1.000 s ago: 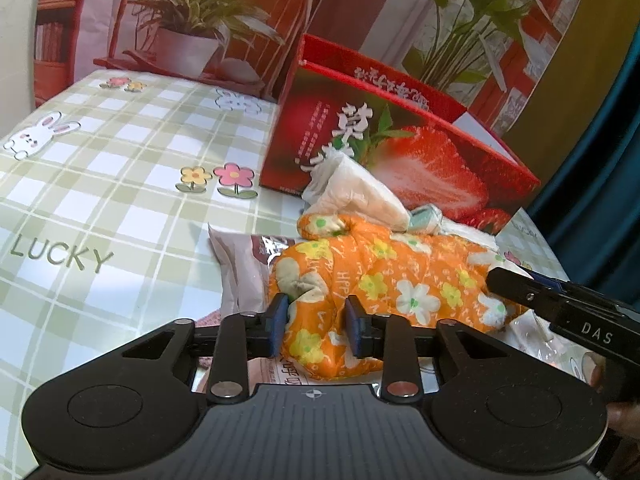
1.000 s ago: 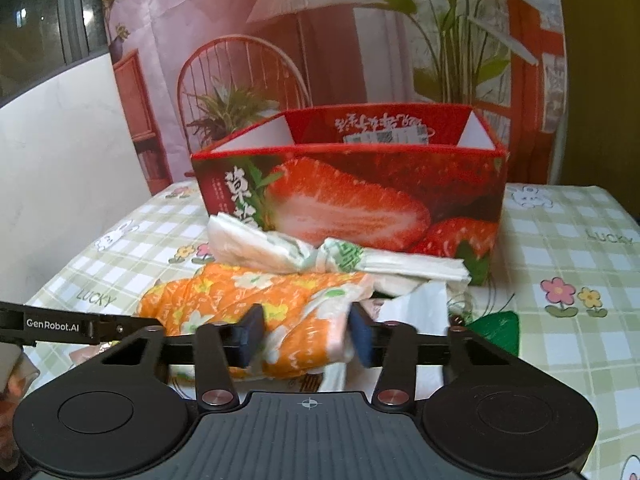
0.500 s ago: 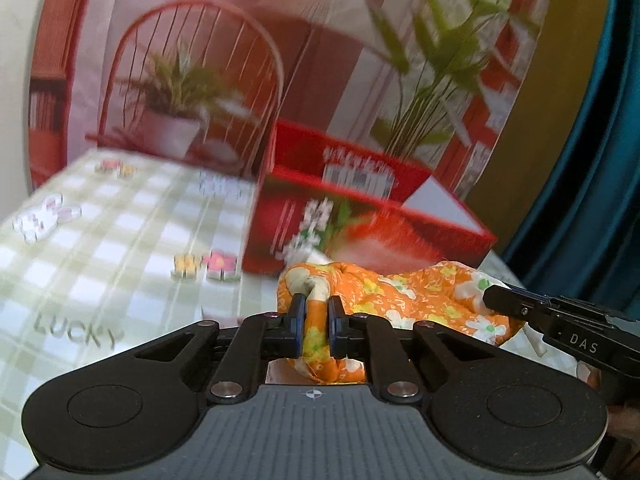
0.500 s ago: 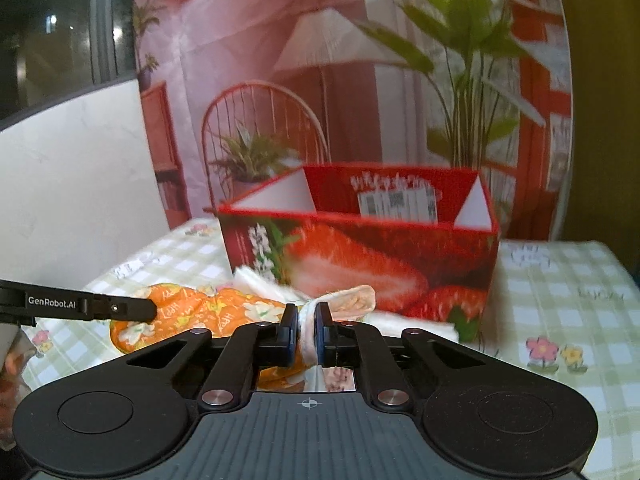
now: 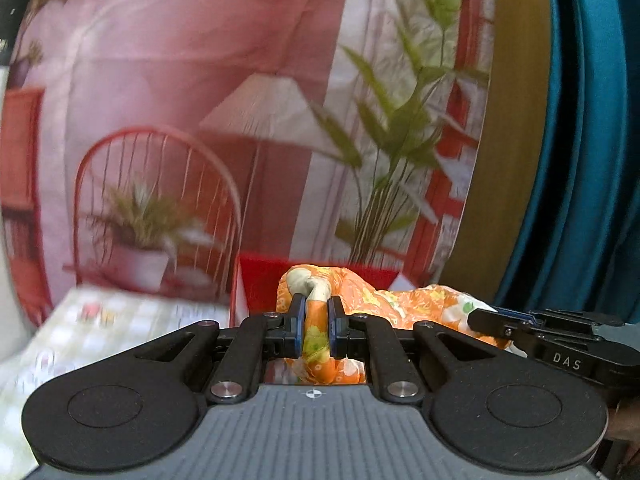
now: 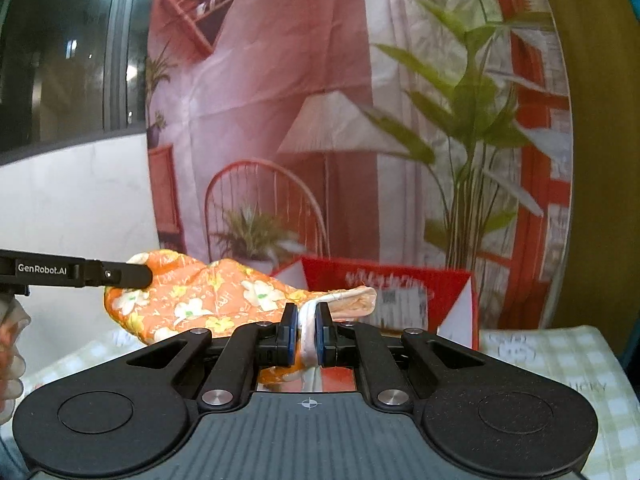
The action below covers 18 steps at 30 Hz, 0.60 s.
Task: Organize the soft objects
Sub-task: 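Lift the orange pillow with both grippers and carry it over the box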
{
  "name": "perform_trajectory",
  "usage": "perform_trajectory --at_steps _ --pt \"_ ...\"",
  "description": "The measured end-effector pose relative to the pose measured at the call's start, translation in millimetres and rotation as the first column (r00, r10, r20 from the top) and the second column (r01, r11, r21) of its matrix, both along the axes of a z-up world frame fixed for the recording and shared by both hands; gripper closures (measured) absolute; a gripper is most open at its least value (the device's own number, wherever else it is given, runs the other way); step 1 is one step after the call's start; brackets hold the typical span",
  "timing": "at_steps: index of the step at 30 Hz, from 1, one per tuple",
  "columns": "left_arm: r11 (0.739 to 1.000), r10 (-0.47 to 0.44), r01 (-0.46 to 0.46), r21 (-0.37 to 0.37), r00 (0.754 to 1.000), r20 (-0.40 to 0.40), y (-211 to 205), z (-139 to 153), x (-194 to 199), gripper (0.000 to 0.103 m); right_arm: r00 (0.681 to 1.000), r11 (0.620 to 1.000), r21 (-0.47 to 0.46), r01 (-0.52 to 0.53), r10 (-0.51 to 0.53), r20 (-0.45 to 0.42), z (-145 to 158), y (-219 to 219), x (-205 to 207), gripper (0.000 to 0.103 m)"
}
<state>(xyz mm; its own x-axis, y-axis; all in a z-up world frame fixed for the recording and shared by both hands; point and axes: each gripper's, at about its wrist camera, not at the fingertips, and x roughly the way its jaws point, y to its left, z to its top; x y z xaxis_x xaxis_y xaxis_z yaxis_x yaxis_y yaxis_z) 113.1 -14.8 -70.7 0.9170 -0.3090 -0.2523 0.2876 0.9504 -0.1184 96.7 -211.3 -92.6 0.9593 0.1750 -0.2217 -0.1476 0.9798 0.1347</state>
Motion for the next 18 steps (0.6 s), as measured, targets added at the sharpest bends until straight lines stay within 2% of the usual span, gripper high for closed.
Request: perform_trajectory --at_steps 3,8,18 --pt "1.000 -0.005 0.004 0.028 1.000 0.009 -8.2 10.2 25.6 0.091 1.000 1.000 -0.012 0.007 -0.007 0.017 10.3 -6.7 20.1 0.095" --pt "0.999 0.007 -0.005 0.048 0.999 -0.032 -17.1 10.3 79.4 0.091 0.999 0.998 -0.053 0.034 -0.034 -0.003 16.7 -16.8 68.7 0.095" --pt "0.998 0.014 -0.002 0.070 0.984 -0.178 -26.0 -26.1 159.0 0.090 0.988 0.995 -0.081 0.061 -0.072 -0.137 -12.4 -35.4 149.6 0.094"
